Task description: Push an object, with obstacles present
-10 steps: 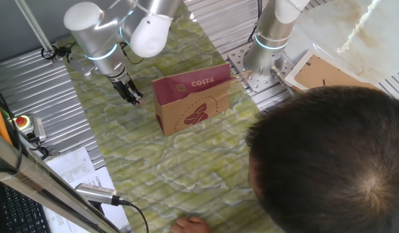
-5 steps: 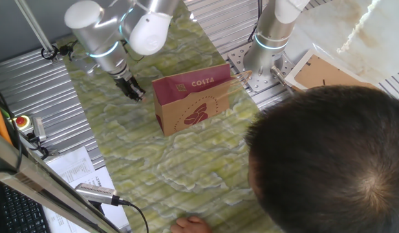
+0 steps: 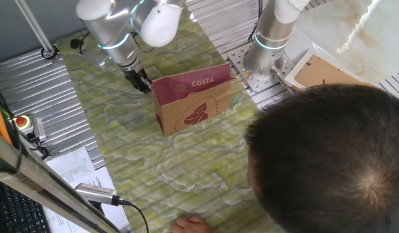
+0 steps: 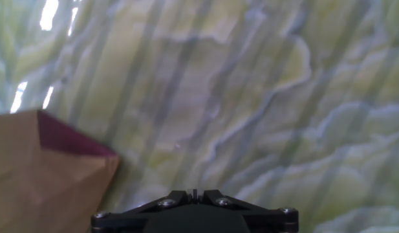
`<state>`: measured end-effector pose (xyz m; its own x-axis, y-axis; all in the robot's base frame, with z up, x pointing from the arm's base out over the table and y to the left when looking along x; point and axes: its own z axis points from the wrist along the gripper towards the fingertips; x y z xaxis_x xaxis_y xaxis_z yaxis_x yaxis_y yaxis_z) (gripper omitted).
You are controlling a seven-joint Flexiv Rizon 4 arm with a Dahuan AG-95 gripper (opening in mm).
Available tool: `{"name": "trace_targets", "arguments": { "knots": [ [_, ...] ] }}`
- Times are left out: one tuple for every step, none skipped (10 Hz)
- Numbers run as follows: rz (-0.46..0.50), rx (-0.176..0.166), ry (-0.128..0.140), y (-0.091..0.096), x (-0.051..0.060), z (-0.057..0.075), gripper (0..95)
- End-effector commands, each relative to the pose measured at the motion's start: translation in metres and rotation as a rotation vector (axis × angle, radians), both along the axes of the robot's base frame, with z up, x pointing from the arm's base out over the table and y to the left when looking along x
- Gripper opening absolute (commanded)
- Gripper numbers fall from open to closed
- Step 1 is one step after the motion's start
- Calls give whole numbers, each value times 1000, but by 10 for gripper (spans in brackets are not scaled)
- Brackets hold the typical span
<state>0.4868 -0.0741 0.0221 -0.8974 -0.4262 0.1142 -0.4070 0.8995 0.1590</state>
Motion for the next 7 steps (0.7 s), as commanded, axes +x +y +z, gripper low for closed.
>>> {"name": "trace_targets", "arguments": {
  "knots": [
    [-4,-1,2,0,-1,0,0],
    [-16,-3,2,0,0,0,0],
    [-21,-6,1,1,1,-1,0],
    [-21,-12,1,1,4,-2,0],
    [-22,-17,1,0,4,-3,0],
    [-22,-25,1,1,5,-3,0],
    [-24,-36,1,1,6,-3,0]
  ]
}}
